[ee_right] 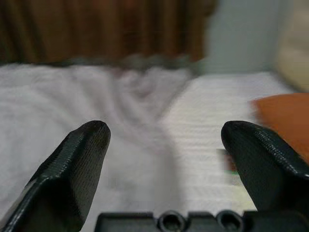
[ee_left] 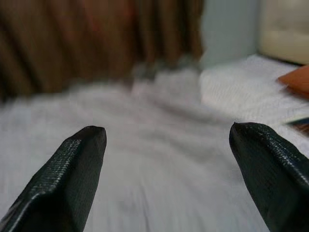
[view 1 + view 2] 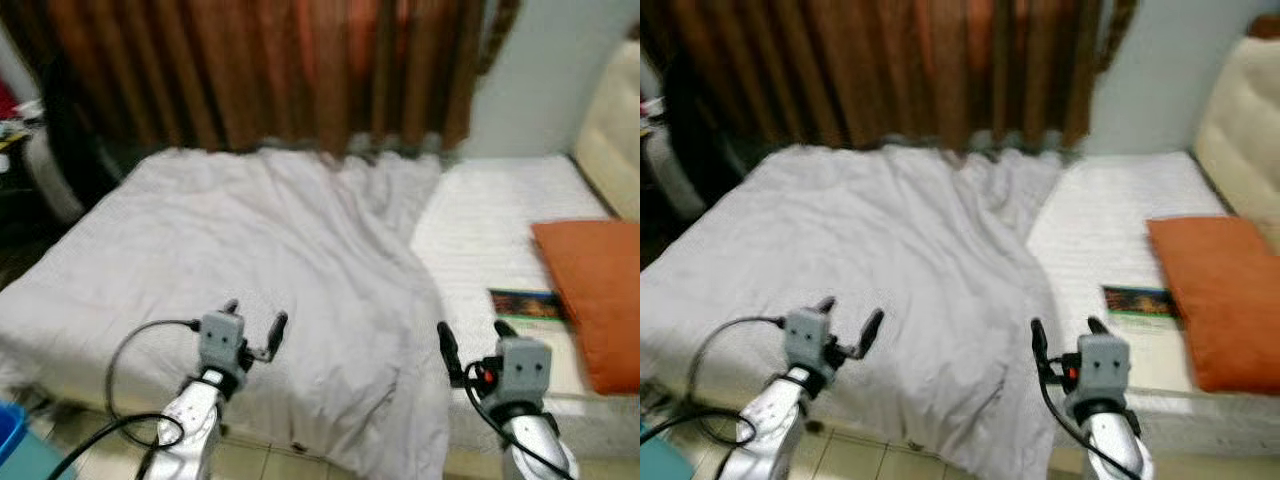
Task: Clean up the room
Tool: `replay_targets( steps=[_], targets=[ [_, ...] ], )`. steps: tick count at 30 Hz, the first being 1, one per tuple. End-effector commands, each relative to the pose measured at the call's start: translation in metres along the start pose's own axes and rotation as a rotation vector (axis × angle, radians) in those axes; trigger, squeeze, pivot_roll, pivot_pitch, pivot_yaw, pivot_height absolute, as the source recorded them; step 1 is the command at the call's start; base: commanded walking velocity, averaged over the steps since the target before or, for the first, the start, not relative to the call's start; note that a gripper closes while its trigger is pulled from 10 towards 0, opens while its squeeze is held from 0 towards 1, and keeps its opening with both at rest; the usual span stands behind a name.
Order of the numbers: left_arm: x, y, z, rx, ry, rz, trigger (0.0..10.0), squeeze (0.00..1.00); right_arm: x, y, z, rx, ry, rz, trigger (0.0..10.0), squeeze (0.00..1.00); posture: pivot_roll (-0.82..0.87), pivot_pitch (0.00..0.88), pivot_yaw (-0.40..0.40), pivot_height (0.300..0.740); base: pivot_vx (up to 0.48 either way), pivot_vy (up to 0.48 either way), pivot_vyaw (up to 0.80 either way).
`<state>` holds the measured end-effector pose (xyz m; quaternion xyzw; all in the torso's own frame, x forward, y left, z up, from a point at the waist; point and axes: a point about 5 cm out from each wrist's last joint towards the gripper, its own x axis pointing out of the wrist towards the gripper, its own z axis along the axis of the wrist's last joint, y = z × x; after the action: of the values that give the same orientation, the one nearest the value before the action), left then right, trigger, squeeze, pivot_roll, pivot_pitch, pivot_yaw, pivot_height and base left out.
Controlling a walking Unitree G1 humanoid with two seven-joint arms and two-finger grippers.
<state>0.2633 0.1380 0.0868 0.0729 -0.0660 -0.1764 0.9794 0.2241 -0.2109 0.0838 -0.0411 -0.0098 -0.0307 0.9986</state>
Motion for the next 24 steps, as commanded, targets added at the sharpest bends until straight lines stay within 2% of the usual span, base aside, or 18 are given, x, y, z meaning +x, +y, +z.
replay_targets(
  steps=[1, 4, 8, 9, 11, 12, 15, 17, 20, 24],
  targets=[
    [-0.005, -0.014, 0.009, 0.090, -0.037, -0.076, 10.0, 0.00, -0.003, -0.001, 0.000, -0.023, -0.013, -0.001, 10.0, 0.00, -0.10, 0.011, 0.066, 0.740, 0.000, 0.000, 0.00],
    [-0.012, -0.019, 0.007, 0.106, -0.030, -0.103, 10.0, 0.00, -0.007, -0.004, -0.006, -0.035, 0.008, 0.008, 10.0, 0.00, -0.09, 0.014, 0.064, 0.740, 0.000, 0.000, 0.00],
    [-0.013, -0.018, 0.008, 0.088, -0.017, -0.078, 10.0, 0.00, -0.011, -0.002, -0.012, -0.026, 0.030, 0.036, 10.0, 0.00, -0.10, 0.012, 0.064, 0.740, 0.000, 0.000, 0.00],
    [-0.016, -0.015, 0.005, 0.050, 0.008, -0.042, 10.0, 0.00, -0.011, -0.001, -0.012, -0.022, 0.022, 0.040, 10.0, 0.00, -0.10, 0.011, 0.065, 0.740, 0.000, 0.000, 0.00],
    [-0.017, -0.014, 0.003, 0.029, 0.022, -0.028, 10.0, 0.00, -0.011, -0.001, -0.012, -0.023, 0.018, 0.038, 10.0, 0.00, -0.10, 0.011, 0.065, 0.740, 0.000, 0.000, 0.00],
    [-0.021, -0.009, -0.009, -0.082, 0.105, 0.047, 10.0, 0.00, -0.011, 0.000, -0.012, -0.023, 0.020, 0.047, 10.0, 0.00, -0.10, 0.014, 0.067, 0.740, 0.000, 0.000, 0.00],
    [-0.021, -0.007, -0.017, -0.152, 0.153, 0.079, 10.0, 0.00, -0.009, 0.001, -0.014, -0.033, 0.030, 0.064, 10.0, 0.00, -0.10, 0.017, 0.068, 0.740, 0.000, 0.000, 0.00],
    [-0.017, -0.008, -0.021, -0.175, 0.169, 0.061, 10.0, 0.00, -0.005, 0.004, -0.016, -0.028, 0.052, 0.090, 10.0, 0.00, -0.10, 0.019, 0.070, 0.740, 0.000, 0.000, -0.80],
    [-0.015, -0.010, -0.030, -0.201, 0.216, 0.039, 10.0, 0.00, 0.005, 0.007, -0.015, -0.034, 0.047, 0.123, 10.0, 0.00, -0.11, 0.022, 0.071, 0.740, 0.000, 0.480, -0.80],
    [-0.015, -0.010, -0.032, -0.211, 0.230, 0.042, 10.0, 0.00, 0.009, 0.008, -0.014, -0.036, 0.044, 0.135, 10.0, 0.00, -0.11, 0.023, 0.072, 0.740, 0.000, 0.480, -0.80]
  ],
)
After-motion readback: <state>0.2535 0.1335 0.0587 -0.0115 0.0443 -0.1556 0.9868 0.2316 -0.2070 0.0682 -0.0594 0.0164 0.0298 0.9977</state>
